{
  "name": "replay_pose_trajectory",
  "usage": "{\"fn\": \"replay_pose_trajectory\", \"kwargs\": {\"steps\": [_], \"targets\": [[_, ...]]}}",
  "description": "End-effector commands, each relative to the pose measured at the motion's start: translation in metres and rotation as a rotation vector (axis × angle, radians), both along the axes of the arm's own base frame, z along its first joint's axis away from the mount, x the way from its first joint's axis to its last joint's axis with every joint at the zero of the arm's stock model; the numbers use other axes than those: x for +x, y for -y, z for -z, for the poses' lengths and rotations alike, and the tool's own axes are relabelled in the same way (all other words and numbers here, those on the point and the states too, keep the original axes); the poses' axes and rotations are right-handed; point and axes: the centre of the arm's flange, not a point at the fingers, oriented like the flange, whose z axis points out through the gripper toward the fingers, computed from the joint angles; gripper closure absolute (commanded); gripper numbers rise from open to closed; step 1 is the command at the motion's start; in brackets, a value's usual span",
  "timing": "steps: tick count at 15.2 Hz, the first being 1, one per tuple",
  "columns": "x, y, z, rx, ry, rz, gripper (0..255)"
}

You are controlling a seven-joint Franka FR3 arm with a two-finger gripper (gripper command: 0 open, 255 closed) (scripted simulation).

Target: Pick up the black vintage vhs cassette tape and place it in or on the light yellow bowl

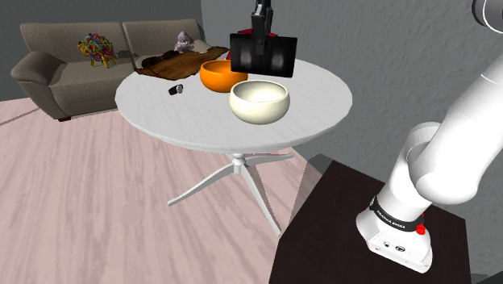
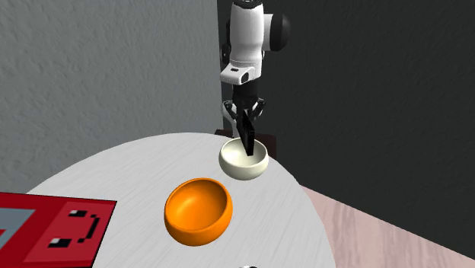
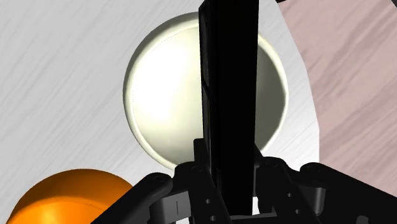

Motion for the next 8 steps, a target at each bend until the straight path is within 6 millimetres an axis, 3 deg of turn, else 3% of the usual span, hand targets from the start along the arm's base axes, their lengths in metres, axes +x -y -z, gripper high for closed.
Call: {"fn": "replay_pose_trajectory", "kwargs": {"steps": [1, 8], "targets": [[-0.001, 0.0, 0.012, 0.0, 0.001, 0.0, 255], [-0.001, 0.0, 0.048, 0.0, 0.001, 0.0, 255]]}}
